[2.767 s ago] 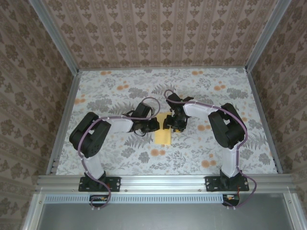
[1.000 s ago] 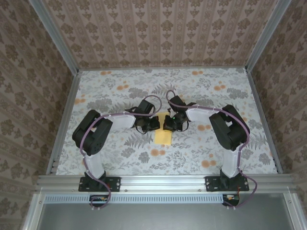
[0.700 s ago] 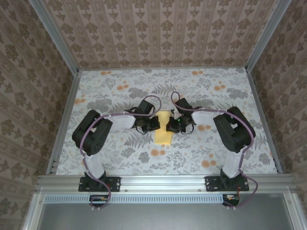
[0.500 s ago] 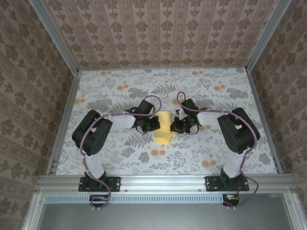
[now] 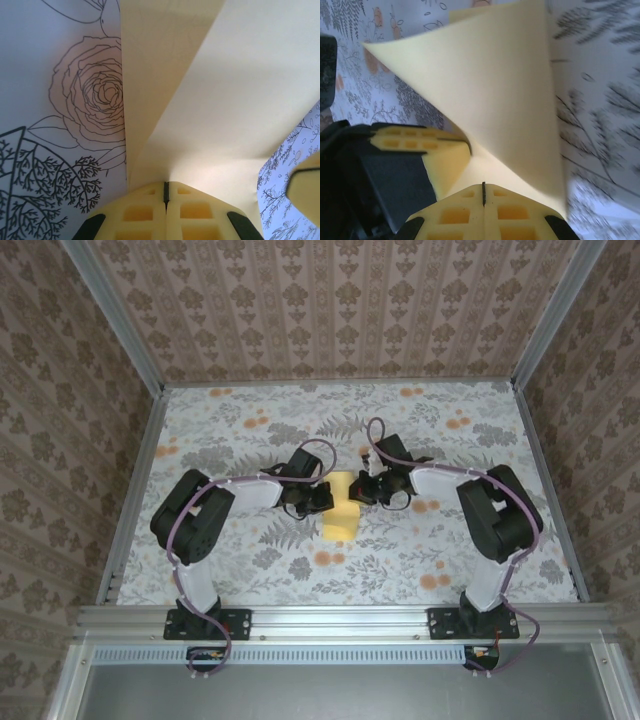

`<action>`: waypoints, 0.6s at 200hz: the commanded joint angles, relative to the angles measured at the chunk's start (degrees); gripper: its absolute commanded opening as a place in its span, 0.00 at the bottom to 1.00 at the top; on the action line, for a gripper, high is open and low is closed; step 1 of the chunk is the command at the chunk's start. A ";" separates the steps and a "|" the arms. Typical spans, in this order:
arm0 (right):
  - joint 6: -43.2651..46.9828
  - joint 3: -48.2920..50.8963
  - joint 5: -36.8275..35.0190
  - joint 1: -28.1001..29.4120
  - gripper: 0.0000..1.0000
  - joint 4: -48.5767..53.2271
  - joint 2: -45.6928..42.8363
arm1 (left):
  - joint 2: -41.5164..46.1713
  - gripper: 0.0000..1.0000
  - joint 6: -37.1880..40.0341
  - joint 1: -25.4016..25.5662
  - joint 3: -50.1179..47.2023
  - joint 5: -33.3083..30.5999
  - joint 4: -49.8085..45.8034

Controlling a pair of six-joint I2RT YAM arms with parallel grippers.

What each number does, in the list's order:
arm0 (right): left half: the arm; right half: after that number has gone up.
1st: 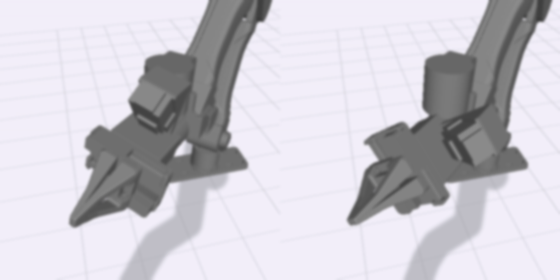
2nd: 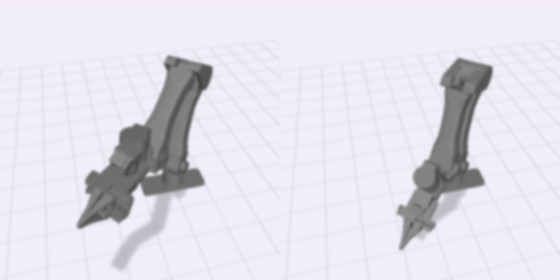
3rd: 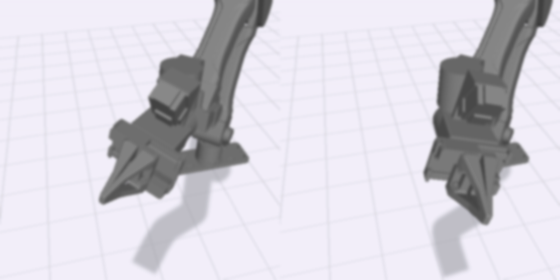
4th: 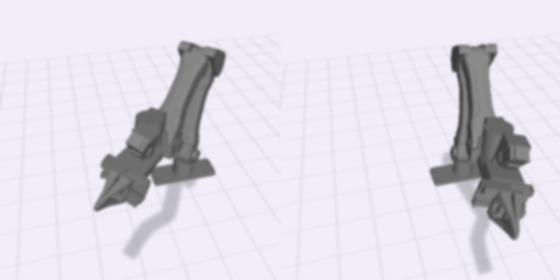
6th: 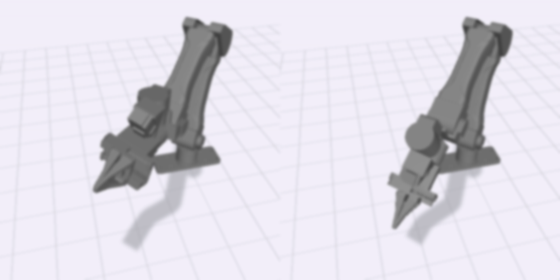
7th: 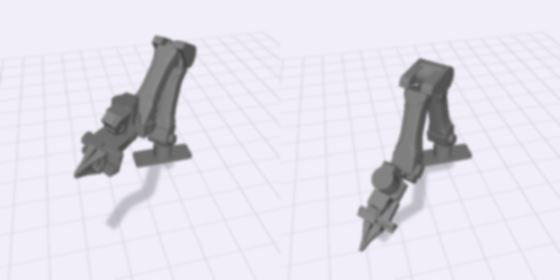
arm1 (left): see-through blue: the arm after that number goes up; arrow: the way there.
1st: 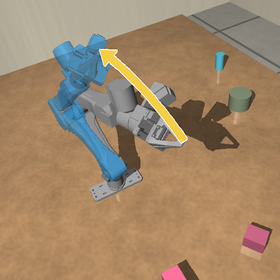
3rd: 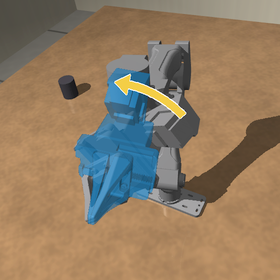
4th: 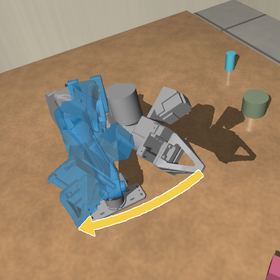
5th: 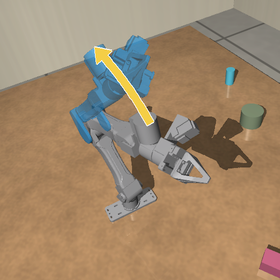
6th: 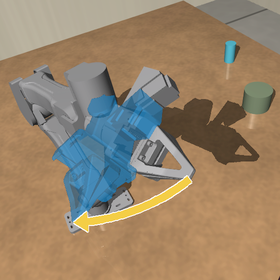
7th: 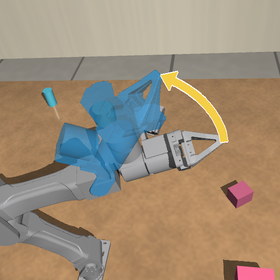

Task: Fold a paper plane with a square sheet of paper (pick it up from the middle)
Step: Fold the square sheet of paper in half at the center of the table.

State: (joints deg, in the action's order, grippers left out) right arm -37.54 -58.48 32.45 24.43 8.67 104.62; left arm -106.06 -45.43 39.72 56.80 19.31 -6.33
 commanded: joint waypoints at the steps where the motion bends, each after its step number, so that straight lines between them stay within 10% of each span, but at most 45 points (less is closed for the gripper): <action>1: -1.02 -2.70 1.86 0.71 0.00 -2.05 3.89 | -6.00 0.00 -0.35 0.50 -3.25 -5.86 -12.09; 120: -1.18 1.52 -1.92 -7.59 0.00 -6.94 3.80 | -5.58 0.00 -0.55 0.51 -5.61 -6.92 -11.48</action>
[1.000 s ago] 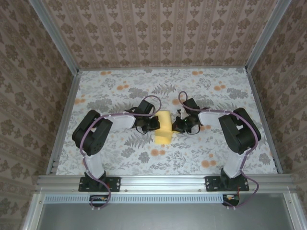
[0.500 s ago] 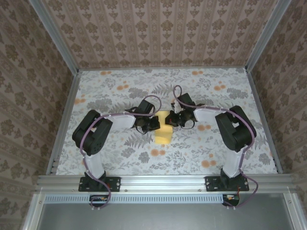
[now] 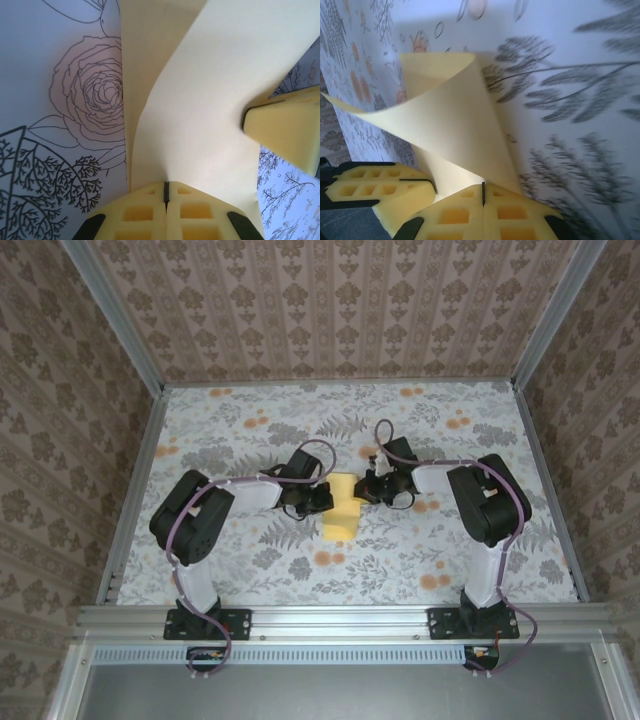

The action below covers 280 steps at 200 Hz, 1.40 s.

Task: Fold a paper plane with a square sheet of paper (pick it up from the middle)
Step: Fold the square sheet of paper in half at the center of the table.

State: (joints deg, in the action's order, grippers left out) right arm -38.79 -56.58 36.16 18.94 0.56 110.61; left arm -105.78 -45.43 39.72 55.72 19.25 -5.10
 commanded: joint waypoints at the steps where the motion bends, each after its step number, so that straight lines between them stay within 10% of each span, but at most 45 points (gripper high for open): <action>1: 0.05 -0.51 -5.65 -2.09 0.00 1.14 -2.21 | -5.90 0.00 -0.54 0.52 -4.51 -6.85 -12.68; 179: -2.69 -7.67 -11.00 -2.95 0.00 -1.57 6.48 | -6.40 0.00 -1.15 0.90 -4.66 -6.16 -12.02; 280: -5.69 5.22 -2.01 0.10 0.00 -1.56 -11.63 | -6.44 0.00 -1.32 0.97 -4.82 -6.48 -10.77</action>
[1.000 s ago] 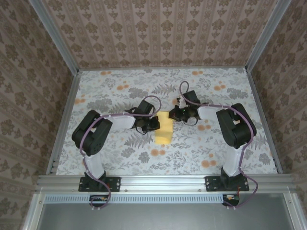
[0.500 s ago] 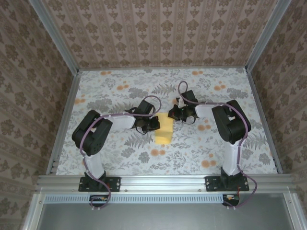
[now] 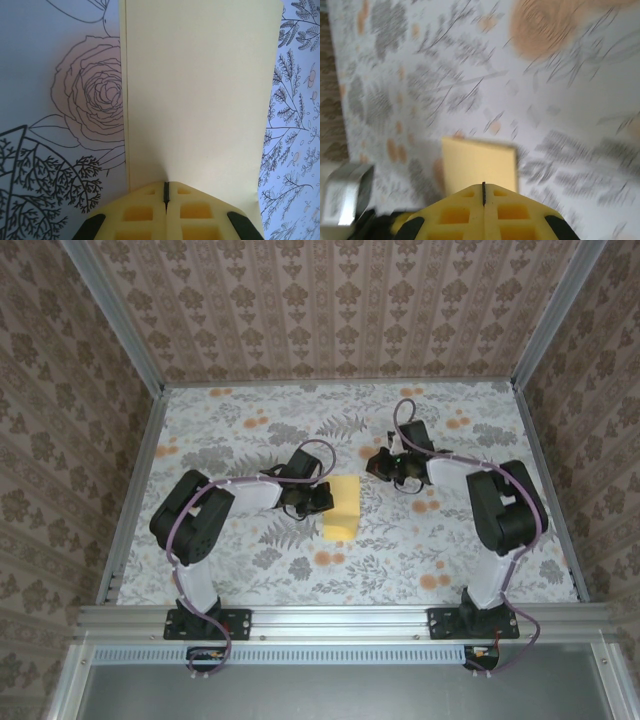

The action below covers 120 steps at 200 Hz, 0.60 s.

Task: Fold a paper plane with a square sheet of paper (pick it up from the middle)
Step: Fold the square sheet of paper in half at the center of the table.

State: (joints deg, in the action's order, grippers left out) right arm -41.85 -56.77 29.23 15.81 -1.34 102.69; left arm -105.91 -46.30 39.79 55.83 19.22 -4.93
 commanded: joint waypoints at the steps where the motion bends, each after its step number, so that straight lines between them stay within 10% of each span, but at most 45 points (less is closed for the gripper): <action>1: -2.76 5.61 4.98 3.38 0.00 0.36 -3.81 | -6.32 0.00 -0.45 0.90 -4.90 -6.47 -10.96; 120: -5.92 12.21 8.06 12.18 0.00 -0.05 -2.04 | -6.60 0.00 -0.72 1.56 -4.28 -7.00 -11.15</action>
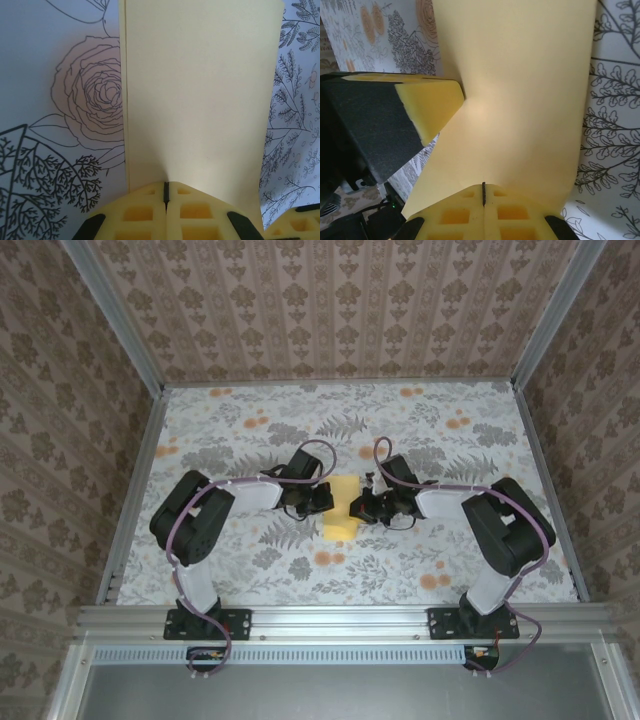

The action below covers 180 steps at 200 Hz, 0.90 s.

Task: Fold a paper plane with a square sheet of paper (pick it up from the middle)
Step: Fold the square sheet of paper in half at the center of the table.

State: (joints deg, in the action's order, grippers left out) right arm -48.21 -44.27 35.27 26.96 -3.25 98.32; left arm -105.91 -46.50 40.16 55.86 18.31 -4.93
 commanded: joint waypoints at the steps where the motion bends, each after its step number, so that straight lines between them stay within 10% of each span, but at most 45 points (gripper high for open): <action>1: 0.46 -0.29 2.06 1.05 0.00 1.98 2.41 | -6.64 0.00 -0.52 1.21 -4.33 -6.04 -11.15; 180: 5.93 6.80 3.32 -0.26 0.00 5.75 -8.97 | -5.93 0.00 -0.87 1.38 -3.93 -6.42 -11.61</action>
State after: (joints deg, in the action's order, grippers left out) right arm -42.63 -34.87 37.69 26.72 0.08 91.15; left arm -106.02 -46.94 41.08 55.88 18.20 -3.92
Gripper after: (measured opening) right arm 0.043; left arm 0.060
